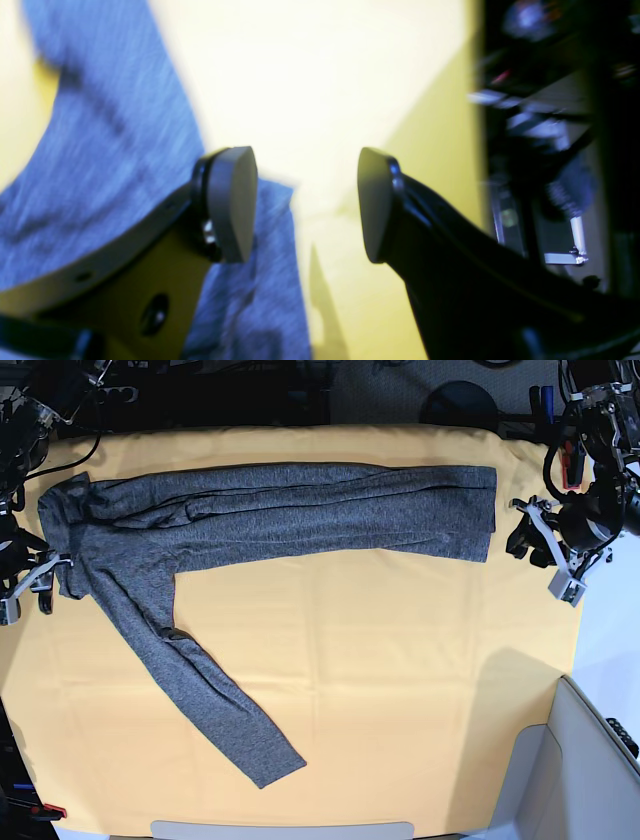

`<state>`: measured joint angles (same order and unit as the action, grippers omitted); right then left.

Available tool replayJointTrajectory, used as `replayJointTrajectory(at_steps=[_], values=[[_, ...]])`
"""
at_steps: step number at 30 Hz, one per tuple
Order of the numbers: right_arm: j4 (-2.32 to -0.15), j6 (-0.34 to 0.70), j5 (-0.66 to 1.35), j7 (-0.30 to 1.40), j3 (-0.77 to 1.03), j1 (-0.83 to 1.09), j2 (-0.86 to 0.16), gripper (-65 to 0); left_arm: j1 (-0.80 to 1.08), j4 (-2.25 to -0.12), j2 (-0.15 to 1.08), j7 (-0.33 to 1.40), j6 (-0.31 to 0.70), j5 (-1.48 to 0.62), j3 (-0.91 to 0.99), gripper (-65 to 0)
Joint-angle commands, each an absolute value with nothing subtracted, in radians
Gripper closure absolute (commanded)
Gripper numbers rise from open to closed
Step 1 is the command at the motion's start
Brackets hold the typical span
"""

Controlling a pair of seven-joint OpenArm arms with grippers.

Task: Fold the T-shirt properly
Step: 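Lower the folded hem onto the shirt and open both grippers, then move the right gripper to the hanging sleeve and grasp it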

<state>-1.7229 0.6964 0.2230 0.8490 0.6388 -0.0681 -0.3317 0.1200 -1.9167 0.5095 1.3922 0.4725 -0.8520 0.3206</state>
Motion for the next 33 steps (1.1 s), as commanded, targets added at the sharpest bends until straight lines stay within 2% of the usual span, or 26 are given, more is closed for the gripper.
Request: replayJointTrajectory(at_steps=[1,6,12,17,27,33], values=[[-1.735,0.698,0.231,0.839,0.647,-0.11,-0.344,-30.6,0.114,-1.929,0.522,1.391,0.475,-0.857,0.326,-24.1],[-1.638,0.698,0.229,0.928,0.616,-0.297,-0.275,-30.7,0.114,-1.928,0.518,1.383,0.475,-0.857,0.32,-24.2],[-1.191,0.698,0.232,0.943,0.529,-0.541,-0.234,-30.8,0.104,-1.928,0.515,1.382,0.475,-0.857,0.318,-24.2],[-0.878,0.698,0.234,0.846,0.515,-0.645,-0.248,-30.8,0.088,-1.926,0.516,1.383,0.475,-0.857,0.318,-24.3],[-0.76,0.694,0.189,0.765,0.513,-0.639,-0.28,-30.7,0.088,-1.925,0.516,1.383,0.475,-0.857,0.318,-24.3],[-0.763,0.694,0.179,0.768,0.513,-0.601,-0.246,-30.7,0.088,-1.925,0.515,1.383,0.475,-0.857,0.318,-24.3]])
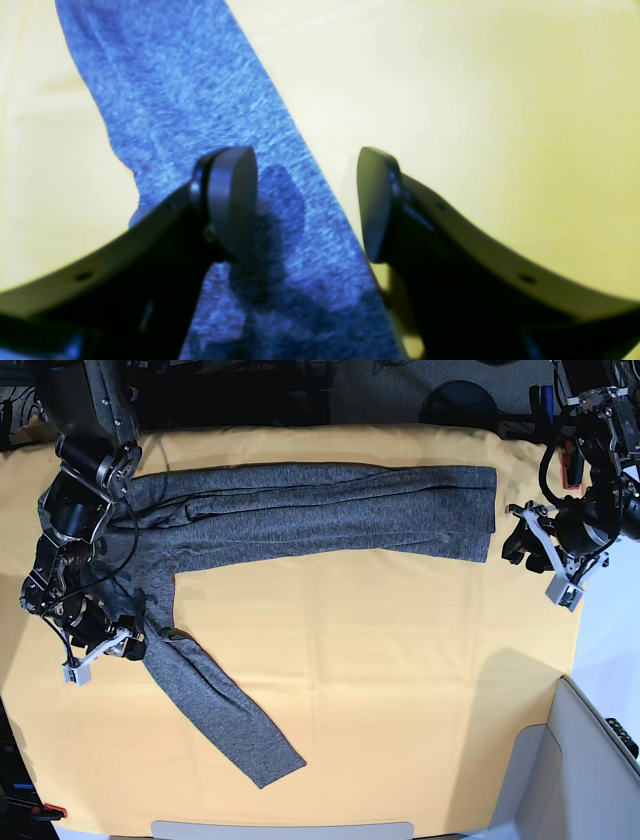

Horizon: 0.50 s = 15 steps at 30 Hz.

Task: Fold the T-shirt properly
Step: 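Move the right gripper to the hanging sleeve and grasp it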

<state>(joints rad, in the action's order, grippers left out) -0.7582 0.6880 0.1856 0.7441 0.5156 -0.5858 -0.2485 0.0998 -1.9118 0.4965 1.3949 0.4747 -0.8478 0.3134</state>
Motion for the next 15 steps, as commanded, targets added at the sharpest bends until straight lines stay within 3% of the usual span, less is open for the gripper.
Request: replayJointTrajectory(at_steps=[1,11,13,15], values=[[-0.763,0.694,0.179,0.768,0.512,-0.601,-0.24,-30.7,0.088,-1.925,0.515,1.383,0.475,-0.857,0.318,-24.3],[-0.766,0.694,0.18,0.766,0.42,-0.588,-0.217,-29.3,0.088,-1.925,0.515,1.382,0.475,-0.857,0.318,-24.2],[-0.766,0.694,0.18,0.769,0.42,-0.588,-0.219,-21.3,0.088,-1.925,0.515,1.382,0.475,-0.857,0.318,-24.2],[-0.766,0.694,0.179,0.769,0.417,-0.588,-0.222,-4.7,0.088,-1.925,0.515,1.382,0.475,-0.857,0.318,-24.1]])
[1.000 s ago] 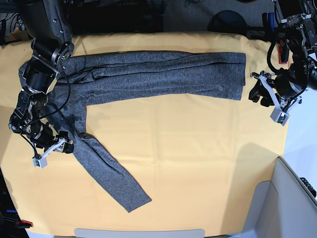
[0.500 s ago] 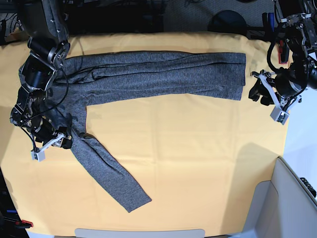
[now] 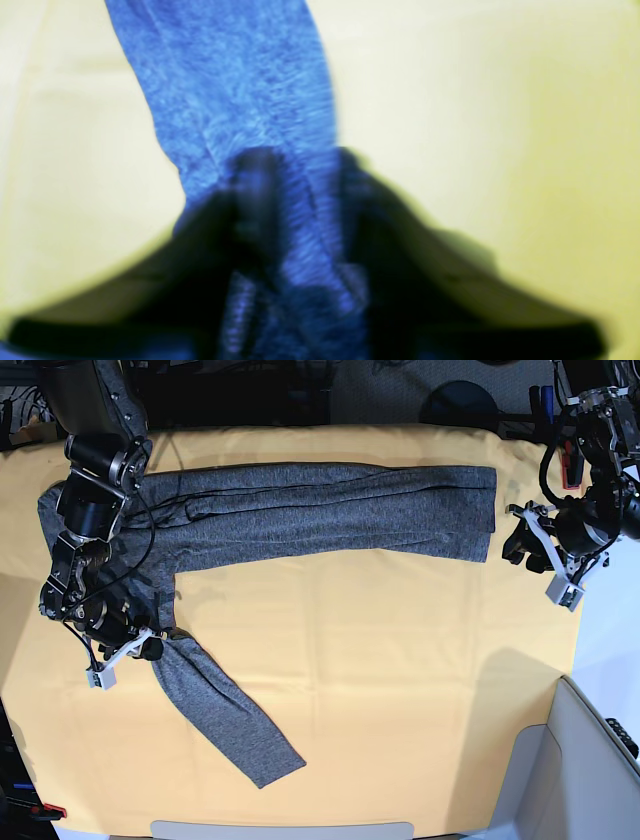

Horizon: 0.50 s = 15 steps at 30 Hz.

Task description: Fold the T-shirt properly

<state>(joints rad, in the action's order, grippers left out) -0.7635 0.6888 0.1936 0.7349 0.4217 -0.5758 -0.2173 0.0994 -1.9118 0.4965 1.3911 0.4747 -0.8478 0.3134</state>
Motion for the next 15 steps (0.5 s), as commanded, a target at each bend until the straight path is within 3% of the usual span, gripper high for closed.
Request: replayJointTrajectory(at_steps=[1,5,15], values=[[-0.766,0.696,0.179,0.773,0.403,-0.587,-0.225,0.0,0.088,-1.925,0.515,1.382,0.475,-0.857,0.318,-24.1],[-0.855,0.698,0.185,0.803,0.341,-0.555,-0.223,-0.3,0.088,-1.925,0.513,1.382,0.475,-0.857,0.318,-24.1],[-1.805,0.698,0.18,1.049,0.222,-0.176,-0.081,0.0,0.087,-1.923,0.492,1.38,0.475,-0.857,0.32,-24.0]])
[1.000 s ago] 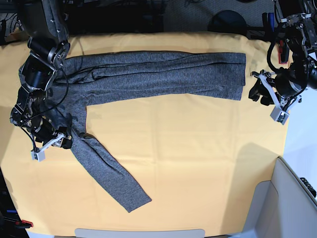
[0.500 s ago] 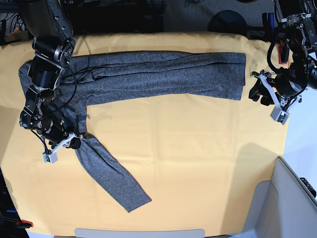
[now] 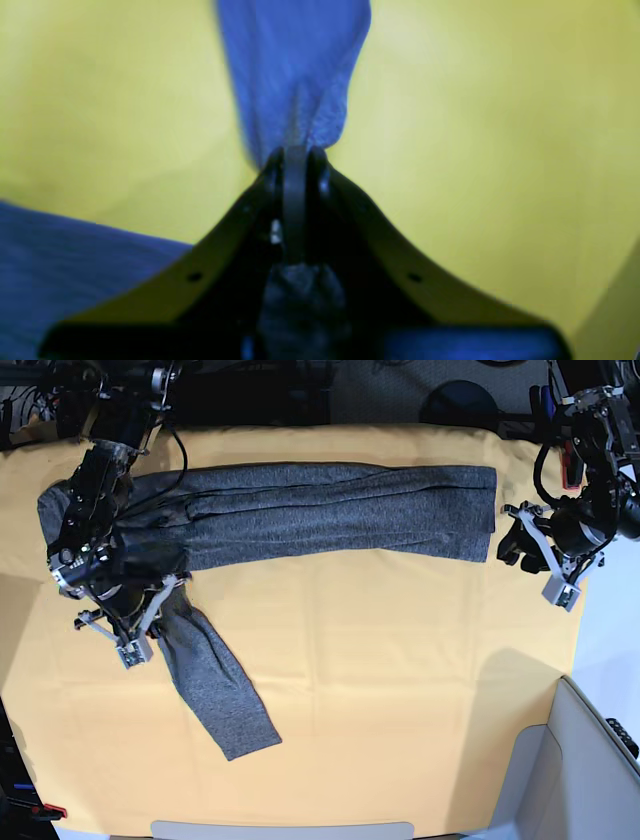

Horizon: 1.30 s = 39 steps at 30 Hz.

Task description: Fold the T-shirt properly

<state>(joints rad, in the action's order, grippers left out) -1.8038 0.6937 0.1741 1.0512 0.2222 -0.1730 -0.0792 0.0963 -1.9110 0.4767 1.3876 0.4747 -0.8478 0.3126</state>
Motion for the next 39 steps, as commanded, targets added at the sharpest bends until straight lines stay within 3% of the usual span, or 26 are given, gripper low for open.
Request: replayJointTrajectory(at_steps=[1,7,14,22,31,33,36,39], values=[[-1.868,0.698,0.179,1.049,0.203,-0.133,-0.067,0.0,0.087,-1.923,0.492,1.38,0.475,-0.857,0.32,-24.0],[-2.023,0.698,0.179,1.047,0.136,0.031,-0.038,0.0,0.087,-1.923,0.464,1.38,0.473,-0.857,0.318,-24.0],[-2.04,0.698,0.18,1.046,0.059,0.143,-0.027,0.0,0.088,-1.923,0.464,1.38,0.473,-0.857,0.32,-24.0],[-2.048,0.698,0.18,1.046,-0.082,0.205,-0.028,0.0,0.093,-1.923,0.464,1.38,0.473,-0.857,0.325,-24.0],[-2.041,0.698,0.18,1.049,-0.097,0.219,-0.039,-0.5,0.094,-1.923,0.461,1.38,0.473,-0.857,0.32,-24.0],[-2.04,0.698,0.183,1.05,-0.105,0.219,-0.067,-6.1,0.094,-1.923,0.447,1.38,0.473,-0.857,0.321,-24.0],[-2.04,0.698,0.185,1.05,-0.102,0.223,-0.076,-23.4,0.094,-1.923,0.443,1.38,0.473,-0.857,0.318,-24.0],[-2.046,0.698,0.185,1.046,-0.091,0.199,-0.074,-34.5,0.094,-1.923,0.443,1.38,0.473,-0.857,0.318,-24.0]])
